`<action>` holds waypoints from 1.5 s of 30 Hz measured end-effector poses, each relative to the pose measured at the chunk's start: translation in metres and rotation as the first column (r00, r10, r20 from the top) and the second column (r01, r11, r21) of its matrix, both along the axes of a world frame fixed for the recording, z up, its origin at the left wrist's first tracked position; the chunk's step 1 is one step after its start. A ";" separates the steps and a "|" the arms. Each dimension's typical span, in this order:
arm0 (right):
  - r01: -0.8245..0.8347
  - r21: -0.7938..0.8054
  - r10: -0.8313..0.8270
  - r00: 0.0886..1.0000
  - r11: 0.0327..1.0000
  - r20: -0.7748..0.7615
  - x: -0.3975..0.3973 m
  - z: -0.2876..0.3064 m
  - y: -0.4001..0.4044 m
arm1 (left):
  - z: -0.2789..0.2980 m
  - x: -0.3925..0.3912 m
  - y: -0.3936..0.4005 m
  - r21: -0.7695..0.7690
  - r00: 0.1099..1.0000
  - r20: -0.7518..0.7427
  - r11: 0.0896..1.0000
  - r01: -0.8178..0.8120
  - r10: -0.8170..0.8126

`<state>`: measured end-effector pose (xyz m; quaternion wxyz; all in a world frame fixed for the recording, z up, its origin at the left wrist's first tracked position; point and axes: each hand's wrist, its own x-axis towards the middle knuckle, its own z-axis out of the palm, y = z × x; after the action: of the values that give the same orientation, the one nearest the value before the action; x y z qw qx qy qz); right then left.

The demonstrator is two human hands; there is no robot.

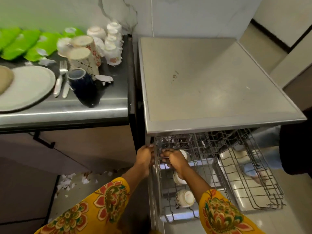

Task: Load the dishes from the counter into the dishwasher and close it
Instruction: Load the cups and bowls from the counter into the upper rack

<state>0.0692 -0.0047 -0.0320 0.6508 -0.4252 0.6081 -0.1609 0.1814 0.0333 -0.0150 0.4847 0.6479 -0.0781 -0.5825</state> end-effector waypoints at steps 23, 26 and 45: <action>-0.037 -0.264 0.134 0.924 0.964 0.358 0.155 0.146 -0.085 | 0.124 0.152 -0.070 -0.352 0.965 0.085 0.914 -0.203 0.247; 0.011 -0.293 0.087 0.943 0.956 0.321 0.177 0.148 -0.111 | 0.126 0.169 -0.109 -0.352 0.966 0.060 0.911 -0.215 0.251; 0.027 -0.278 0.055 0.957 0.960 0.285 0.288 0.146 -0.239 | 0.107 0.229 -0.278 -0.351 0.961 -0.094 0.895 -0.277 0.260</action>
<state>0.3574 -0.2437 0.1143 0.6674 -0.4889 0.4743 -0.3009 0.4105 -0.2445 0.0920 0.6726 0.5391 -0.0827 -0.5001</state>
